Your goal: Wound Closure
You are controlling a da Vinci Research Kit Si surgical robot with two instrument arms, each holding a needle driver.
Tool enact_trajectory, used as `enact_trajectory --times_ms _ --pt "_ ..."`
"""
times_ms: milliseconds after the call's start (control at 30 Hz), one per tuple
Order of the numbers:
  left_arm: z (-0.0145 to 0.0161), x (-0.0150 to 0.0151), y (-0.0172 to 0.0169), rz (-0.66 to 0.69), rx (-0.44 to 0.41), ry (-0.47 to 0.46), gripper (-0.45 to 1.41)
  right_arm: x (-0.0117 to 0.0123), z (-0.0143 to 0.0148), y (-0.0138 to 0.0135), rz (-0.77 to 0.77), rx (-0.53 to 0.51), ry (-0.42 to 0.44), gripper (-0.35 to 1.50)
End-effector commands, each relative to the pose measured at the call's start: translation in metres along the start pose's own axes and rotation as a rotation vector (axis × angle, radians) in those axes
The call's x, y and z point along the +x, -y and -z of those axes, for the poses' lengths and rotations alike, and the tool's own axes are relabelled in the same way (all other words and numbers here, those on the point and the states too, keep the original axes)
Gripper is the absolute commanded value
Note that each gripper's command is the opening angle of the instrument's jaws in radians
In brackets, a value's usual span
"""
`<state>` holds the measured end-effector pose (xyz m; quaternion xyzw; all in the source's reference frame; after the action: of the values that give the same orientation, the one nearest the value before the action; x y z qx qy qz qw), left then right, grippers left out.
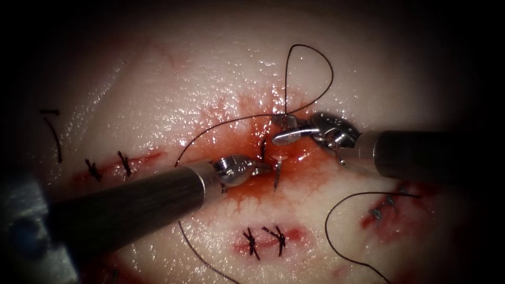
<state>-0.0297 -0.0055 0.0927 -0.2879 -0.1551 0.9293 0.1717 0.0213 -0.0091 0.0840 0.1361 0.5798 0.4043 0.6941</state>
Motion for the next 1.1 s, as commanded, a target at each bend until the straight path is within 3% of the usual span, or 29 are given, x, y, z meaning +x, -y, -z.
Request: enact_trajectory --times_ms 33,200,367,533,567,600,700,833,967,1067,1100 --pt "-0.0009 0.0001 0.0001 -0.001 -0.001 -0.001 -0.23 0.0 -0.0006 0.0007 0.031 -0.004 0.019 1.48" --pt "-0.0008 0.0001 0.0 -0.001 -0.001 -0.001 -0.23 0.0011 -0.0007 0.0029 0.16 -0.029 0.041 1.36" --pt "-0.0007 0.0001 -0.0002 0.0 0.0 -0.001 -0.23 0.0026 -0.0004 0.0031 0.209 -0.092 0.047 1.28" --pt "-0.0007 0.0002 -0.0002 -0.006 0.0 0.0 -0.25 0.0025 -0.0005 0.0026 0.215 -0.13 0.066 0.94" --pt "-0.0008 0.0002 -0.0002 -0.006 0.0 0.0 -0.25 0.0024 -0.0005 0.0025 0.215 -0.135 0.072 0.81" --pt "-0.0007 0.0002 -0.0002 -0.006 0.0 0.0 -0.25 0.0024 -0.0005 0.0025 0.216 -0.141 0.084 0.56" --pt "-0.0007 0.0002 -0.0002 -0.006 -0.001 0.0 -0.25 0.0021 -0.0004 0.0025 0.213 -0.154 0.111 -0.35" --pt "-0.0007 0.0002 -0.0002 -0.006 -0.001 -0.001 -0.25 0.0013 -0.0007 0.0022 0.201 -0.167 0.166 -0.35" --pt "-0.0007 0.0002 -0.0002 -0.006 -0.001 -0.001 -0.25 0.0007 -0.001 0.0015 0.201 -0.162 0.167 -0.35" --pt "-0.0007 0.0002 -0.0002 -0.006 -0.001 -0.001 -0.25 0.0005 -0.0011 0.0013 0.185 -0.155 0.165 0.21" --pt "-0.0007 0.0002 -0.0002 -0.006 -0.001 -0.001 -0.25 0.0005 -0.001 0.0014 0.174 -0.154 0.168 -0.23"
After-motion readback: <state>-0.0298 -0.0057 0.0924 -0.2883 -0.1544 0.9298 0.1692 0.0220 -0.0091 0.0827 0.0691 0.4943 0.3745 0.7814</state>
